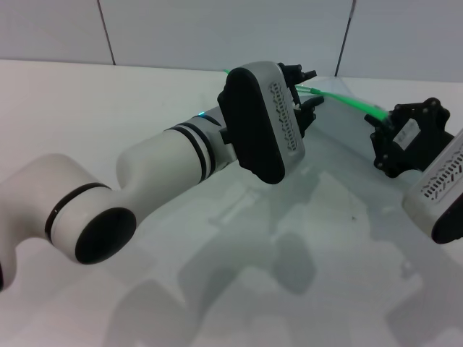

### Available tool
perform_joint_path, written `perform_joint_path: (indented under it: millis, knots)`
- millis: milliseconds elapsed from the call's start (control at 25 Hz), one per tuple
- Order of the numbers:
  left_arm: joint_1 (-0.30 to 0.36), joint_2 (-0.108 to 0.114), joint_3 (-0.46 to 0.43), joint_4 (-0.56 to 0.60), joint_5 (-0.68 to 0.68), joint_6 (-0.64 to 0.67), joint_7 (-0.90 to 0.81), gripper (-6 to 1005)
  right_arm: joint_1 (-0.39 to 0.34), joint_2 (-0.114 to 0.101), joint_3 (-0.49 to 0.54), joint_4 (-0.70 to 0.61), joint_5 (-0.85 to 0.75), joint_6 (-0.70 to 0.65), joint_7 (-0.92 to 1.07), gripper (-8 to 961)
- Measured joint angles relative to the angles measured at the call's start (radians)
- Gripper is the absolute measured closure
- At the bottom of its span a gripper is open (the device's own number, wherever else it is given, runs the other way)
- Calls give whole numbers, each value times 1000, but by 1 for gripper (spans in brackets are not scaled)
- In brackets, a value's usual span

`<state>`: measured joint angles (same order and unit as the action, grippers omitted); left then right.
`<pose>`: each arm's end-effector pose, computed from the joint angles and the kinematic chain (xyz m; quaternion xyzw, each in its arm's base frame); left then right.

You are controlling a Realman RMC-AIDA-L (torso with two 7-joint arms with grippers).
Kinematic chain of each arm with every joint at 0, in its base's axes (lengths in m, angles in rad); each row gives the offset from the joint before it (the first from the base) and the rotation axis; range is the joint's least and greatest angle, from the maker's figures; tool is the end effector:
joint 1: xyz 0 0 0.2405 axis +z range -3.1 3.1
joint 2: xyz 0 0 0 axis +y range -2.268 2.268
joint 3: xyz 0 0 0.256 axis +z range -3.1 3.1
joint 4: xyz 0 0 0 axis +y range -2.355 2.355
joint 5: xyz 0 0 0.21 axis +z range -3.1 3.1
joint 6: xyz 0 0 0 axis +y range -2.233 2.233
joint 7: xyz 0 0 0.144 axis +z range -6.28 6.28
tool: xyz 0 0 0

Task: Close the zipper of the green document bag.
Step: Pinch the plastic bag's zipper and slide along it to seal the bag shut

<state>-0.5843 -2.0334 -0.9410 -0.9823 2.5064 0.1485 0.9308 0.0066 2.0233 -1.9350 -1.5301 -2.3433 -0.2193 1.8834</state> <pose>-0.1249 0.3848 -0.1051 -0.8756 0.1901 -0.0512 0.4410 0.1970 0.3198 -0.0180 -0.8725 -0.0362 0.0073 0.4873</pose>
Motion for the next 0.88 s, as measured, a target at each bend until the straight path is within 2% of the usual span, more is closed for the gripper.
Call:
perform_joint_path:
  millis: [880]
  knots:
    - [-4, 1, 35, 7, -8, 5, -2, 641, -16, -2, -8, -29, -4, 0, -9, 904]
